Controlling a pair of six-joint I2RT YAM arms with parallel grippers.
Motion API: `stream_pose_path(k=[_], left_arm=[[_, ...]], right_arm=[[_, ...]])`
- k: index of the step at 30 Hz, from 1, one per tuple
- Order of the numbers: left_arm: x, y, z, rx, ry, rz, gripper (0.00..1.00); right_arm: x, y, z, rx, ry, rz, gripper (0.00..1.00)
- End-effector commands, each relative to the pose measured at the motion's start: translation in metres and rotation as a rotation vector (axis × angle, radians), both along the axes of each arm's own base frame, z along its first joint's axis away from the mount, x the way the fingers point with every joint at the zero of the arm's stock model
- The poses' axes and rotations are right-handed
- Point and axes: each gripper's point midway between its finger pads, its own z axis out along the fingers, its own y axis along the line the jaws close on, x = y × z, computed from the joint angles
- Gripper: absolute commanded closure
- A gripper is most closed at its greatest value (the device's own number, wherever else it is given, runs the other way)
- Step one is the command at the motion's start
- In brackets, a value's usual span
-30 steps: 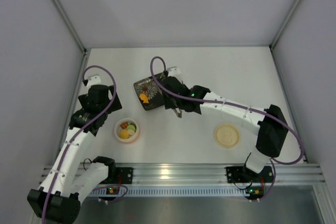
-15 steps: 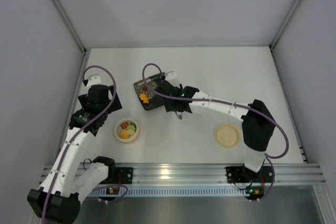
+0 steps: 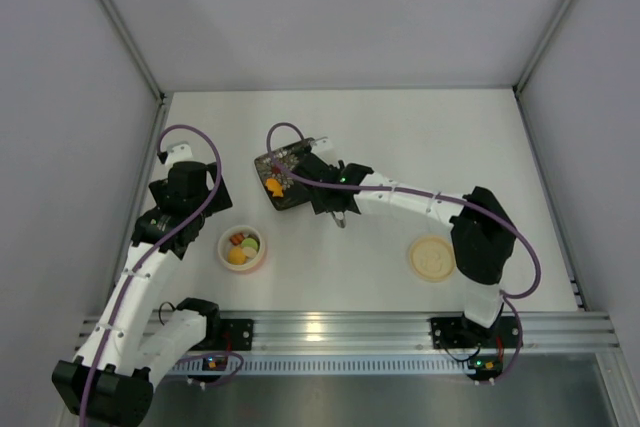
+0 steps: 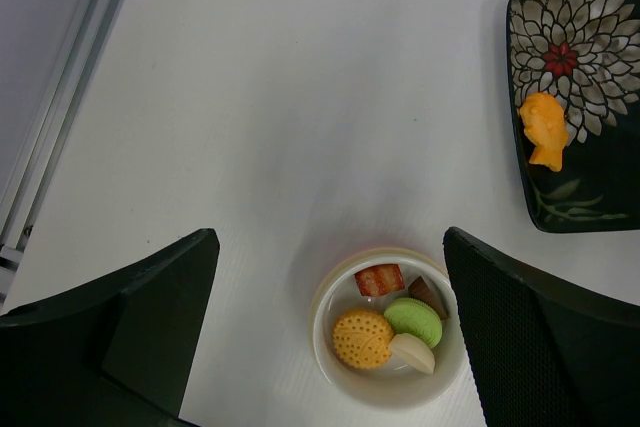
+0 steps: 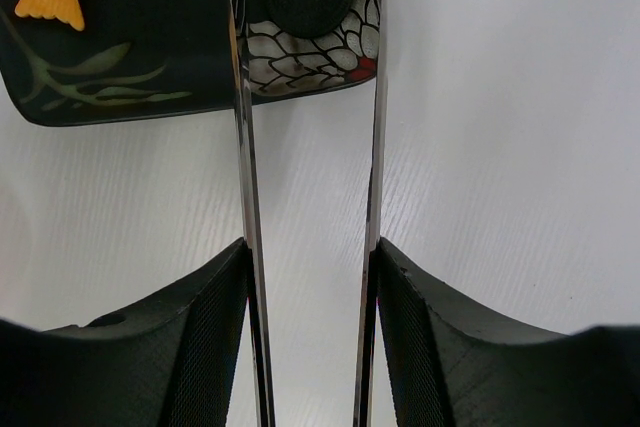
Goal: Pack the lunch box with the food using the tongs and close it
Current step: Pick up the fake food from the plate.
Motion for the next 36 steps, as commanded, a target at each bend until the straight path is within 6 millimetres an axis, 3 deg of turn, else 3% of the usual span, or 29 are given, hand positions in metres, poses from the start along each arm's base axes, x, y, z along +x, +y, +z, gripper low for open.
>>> stream_pose_path(k=[1,20,36], left_arm=[[0.002,0.003,0.008,0.004,-0.034,0.013,0.01],[0.002,0.003,0.008,0.007,-0.032,0.013,0.01],[0.002,0.003,0.009,0.006,-0.034,0.013,0.01]], right_arm=[[0.011,0.004,0.012,0.020,-0.014,-0.004,0.50],[0.005,0.008,0.001,0.007,0.026,0.023,0.52],[-0.003,0.020,0.004,0.051,0.052,0.072,0.56]])
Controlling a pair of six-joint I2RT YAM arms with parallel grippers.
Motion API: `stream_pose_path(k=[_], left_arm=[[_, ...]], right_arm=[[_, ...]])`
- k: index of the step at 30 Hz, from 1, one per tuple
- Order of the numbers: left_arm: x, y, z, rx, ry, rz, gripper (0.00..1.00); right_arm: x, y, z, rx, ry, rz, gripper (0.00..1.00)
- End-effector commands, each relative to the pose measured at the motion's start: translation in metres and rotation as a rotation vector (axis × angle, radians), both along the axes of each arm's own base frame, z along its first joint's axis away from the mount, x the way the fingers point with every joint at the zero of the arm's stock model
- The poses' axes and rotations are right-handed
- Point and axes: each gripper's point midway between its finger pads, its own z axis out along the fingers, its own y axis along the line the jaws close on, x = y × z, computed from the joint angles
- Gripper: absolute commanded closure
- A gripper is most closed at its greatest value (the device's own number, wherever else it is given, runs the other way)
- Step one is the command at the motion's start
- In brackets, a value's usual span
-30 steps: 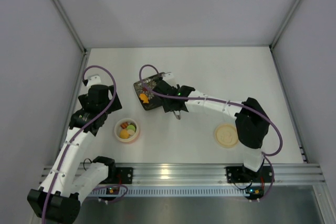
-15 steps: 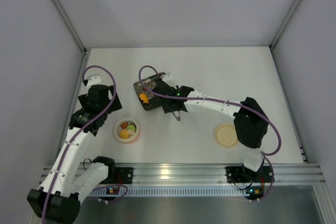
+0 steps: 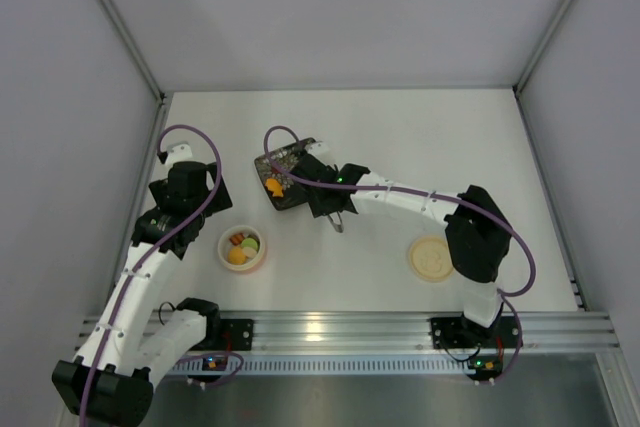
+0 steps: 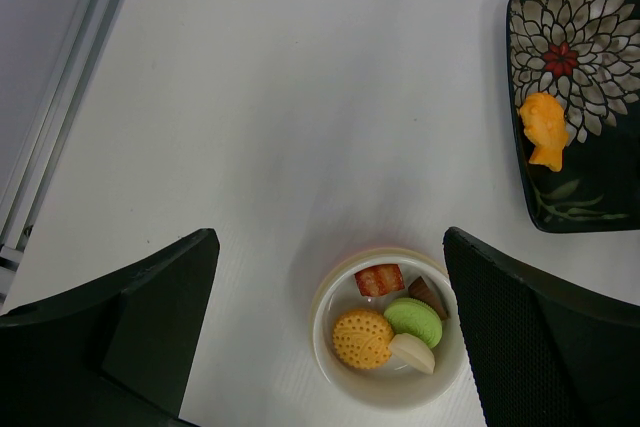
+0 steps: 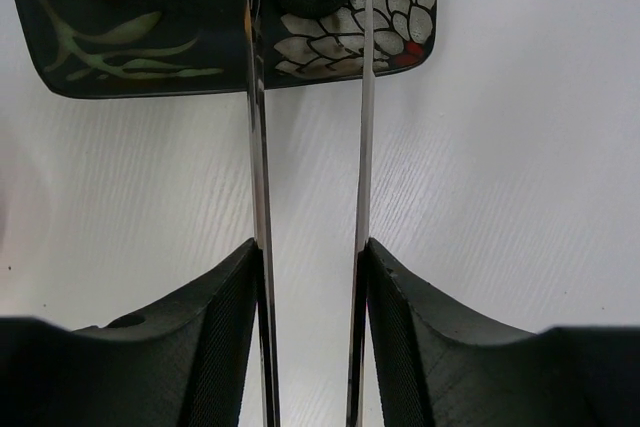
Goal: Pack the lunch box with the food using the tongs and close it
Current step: Pick up the fake food from the plate.
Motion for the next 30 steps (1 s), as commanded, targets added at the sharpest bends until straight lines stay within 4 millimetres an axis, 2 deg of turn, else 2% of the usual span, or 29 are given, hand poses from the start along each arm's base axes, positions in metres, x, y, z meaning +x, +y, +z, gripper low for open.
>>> stream_pose_path(k=[1,6,10,21,27,30], left_arm=[[0.002,0.003,0.009,0.006,-0.034,0.013,0.01],[0.002,0.004,0.008,0.007,-0.033,0.015,0.01],[0.001,0.004,0.008,0.007,-0.032,0.015,0.01],[0.002,0.004,0.009,0.006,-0.036,0.015,0.01],[0.002,0.004,0.009,0.006,-0.038,0.015,0.01],[0.002,0.004,0.009,0.006,-0.037,0.015,0.01]], right_arm=[[0.003,0.011,0.016,0.046,-0.009,0.023,0.57],[0.000,0.015,0.021,0.076,-0.001,0.038,0.64],[-0.002,0.018,0.036,0.124,-0.010,0.049,0.71],[-0.004,0.019,0.087,0.235,-0.074,0.059,0.73],[-0.021,0.024,0.101,0.299,-0.061,0.102,0.73],[-0.039,0.037,0.112,0.343,-0.060,0.152,0.73]])
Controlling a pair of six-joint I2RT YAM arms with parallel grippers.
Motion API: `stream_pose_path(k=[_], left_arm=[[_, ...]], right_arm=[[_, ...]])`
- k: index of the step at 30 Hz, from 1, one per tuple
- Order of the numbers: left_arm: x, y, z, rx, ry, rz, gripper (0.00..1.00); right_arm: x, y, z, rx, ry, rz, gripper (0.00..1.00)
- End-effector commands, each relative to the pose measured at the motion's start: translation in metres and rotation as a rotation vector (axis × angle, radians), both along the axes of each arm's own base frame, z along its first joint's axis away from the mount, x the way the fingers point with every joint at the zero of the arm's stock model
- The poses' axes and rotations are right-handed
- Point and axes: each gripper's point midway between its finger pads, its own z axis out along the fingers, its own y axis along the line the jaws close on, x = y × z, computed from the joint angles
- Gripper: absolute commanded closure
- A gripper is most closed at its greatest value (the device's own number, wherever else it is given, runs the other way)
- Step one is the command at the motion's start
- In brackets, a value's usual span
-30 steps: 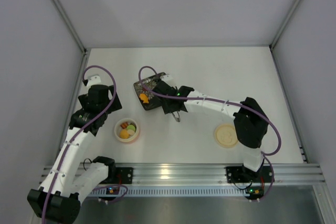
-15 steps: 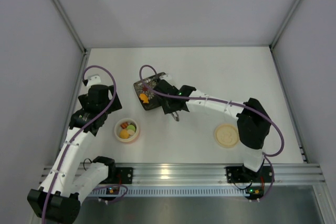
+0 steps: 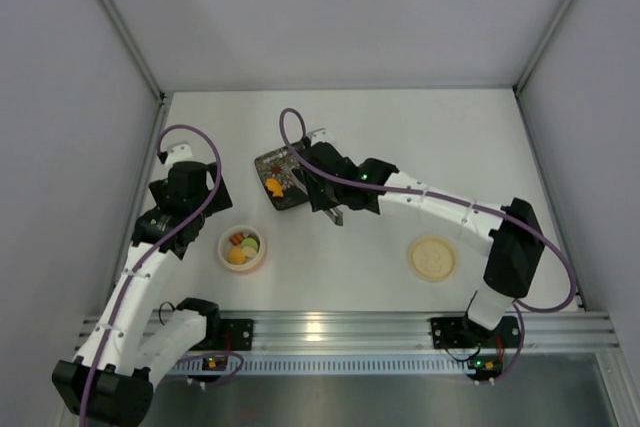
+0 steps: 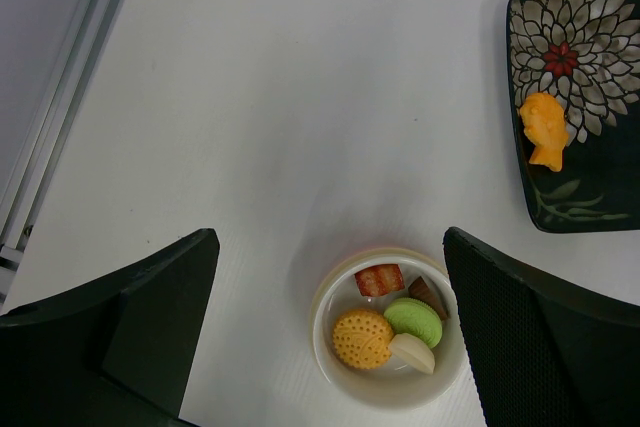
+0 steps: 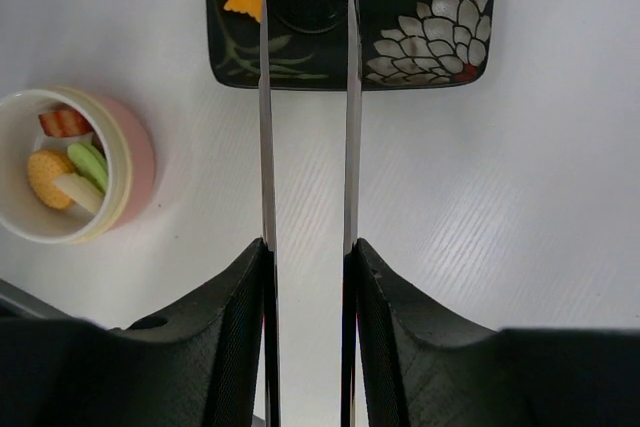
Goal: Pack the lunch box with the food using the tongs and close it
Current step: Pick up the fake food from the plate, then place the fake food in the packing box.
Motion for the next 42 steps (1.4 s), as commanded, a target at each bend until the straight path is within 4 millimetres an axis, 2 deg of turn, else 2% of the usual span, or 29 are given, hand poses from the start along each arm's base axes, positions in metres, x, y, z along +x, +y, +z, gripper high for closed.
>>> stream_pose_path(k=[1,6,11,19,28,42], left_arm=[[0.002,0.004,0.009,0.006,-0.038,0.015,0.01],[0.001,0.004,0.009,0.005,-0.035,0.016,0.01],[0.002,0.004,0.010,0.005,-0.038,0.017,0.01],[0.001,0.004,0.009,0.006,-0.035,0.017,0.01],[0.001,0.004,0.009,0.008,-0.033,0.016,0.01],[0.001,0.004,0.009,0.006,-0.034,0.017,0.01]], right_arm=[[-0.021,0.025,0.044,0.141,-0.053,0.074,0.73],[-0.066,0.059,0.053,0.199,-0.043,0.182,0.73],[-0.107,0.091,0.047,0.217,-0.018,0.280,0.73],[-0.136,0.124,0.036,0.199,0.003,0.352,0.73],[-0.141,0.139,0.016,0.164,0.028,0.375,0.73],[-0.138,0.135,0.003,0.130,0.034,0.360,0.69]])
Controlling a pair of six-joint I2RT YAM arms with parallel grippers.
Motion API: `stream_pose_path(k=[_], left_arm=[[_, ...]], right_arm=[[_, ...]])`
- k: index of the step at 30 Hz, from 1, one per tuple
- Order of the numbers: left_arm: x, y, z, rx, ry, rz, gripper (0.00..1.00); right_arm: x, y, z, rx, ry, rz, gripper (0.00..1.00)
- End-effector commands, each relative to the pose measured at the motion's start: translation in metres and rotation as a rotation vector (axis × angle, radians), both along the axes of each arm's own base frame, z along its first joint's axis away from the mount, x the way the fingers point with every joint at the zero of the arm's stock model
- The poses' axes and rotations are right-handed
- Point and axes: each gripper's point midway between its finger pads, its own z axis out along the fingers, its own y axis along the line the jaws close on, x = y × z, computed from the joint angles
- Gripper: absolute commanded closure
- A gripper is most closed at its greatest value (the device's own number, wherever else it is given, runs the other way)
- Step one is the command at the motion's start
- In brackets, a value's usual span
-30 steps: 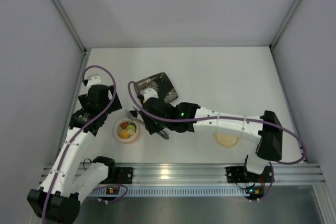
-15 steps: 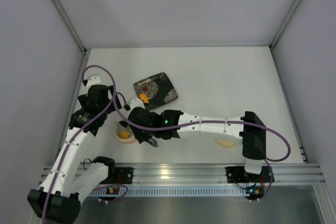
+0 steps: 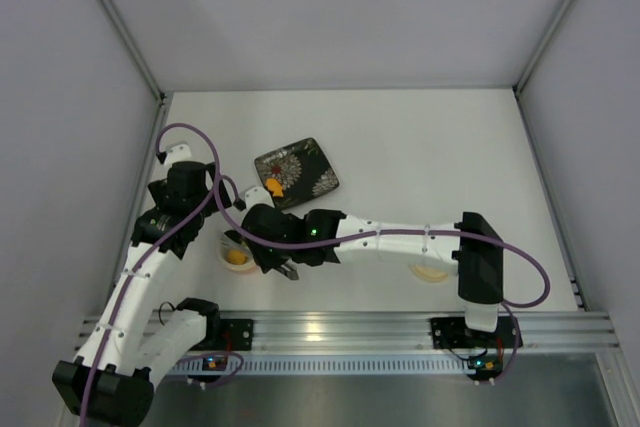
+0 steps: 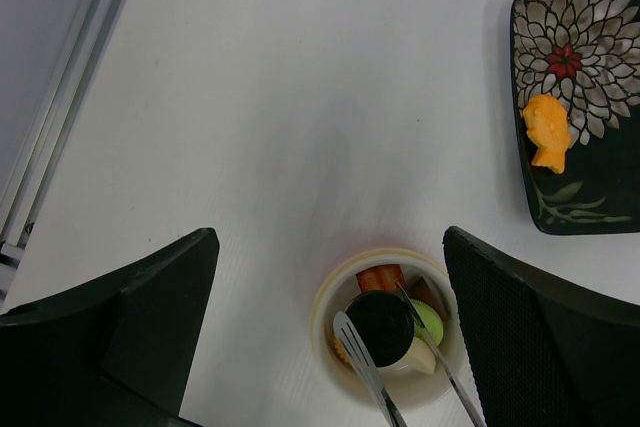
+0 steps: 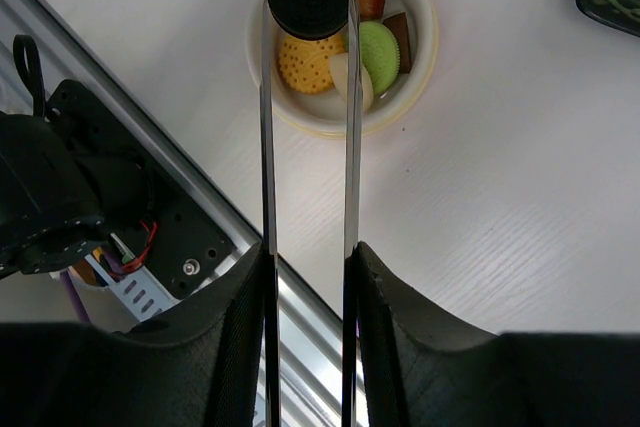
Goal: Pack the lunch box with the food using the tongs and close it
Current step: Place the fake food in the packing box.
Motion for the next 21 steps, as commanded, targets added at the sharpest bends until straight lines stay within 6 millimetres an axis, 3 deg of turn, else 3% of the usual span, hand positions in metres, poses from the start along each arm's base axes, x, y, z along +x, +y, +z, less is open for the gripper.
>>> stream_pose_path(k=[1,21], left_arm=[[0.001,0.003,0.009,0.007,-0.035,0.013,0.01],[0.001,0.003,0.009,0.008,-0.034,0.012,0.01]], right_arm=[[-0.002,0.016,0.015,0.062,-0.018,0.003,0.69],[0.000,0.011,0.005,0.040,-0.022,-0.010,0.56]])
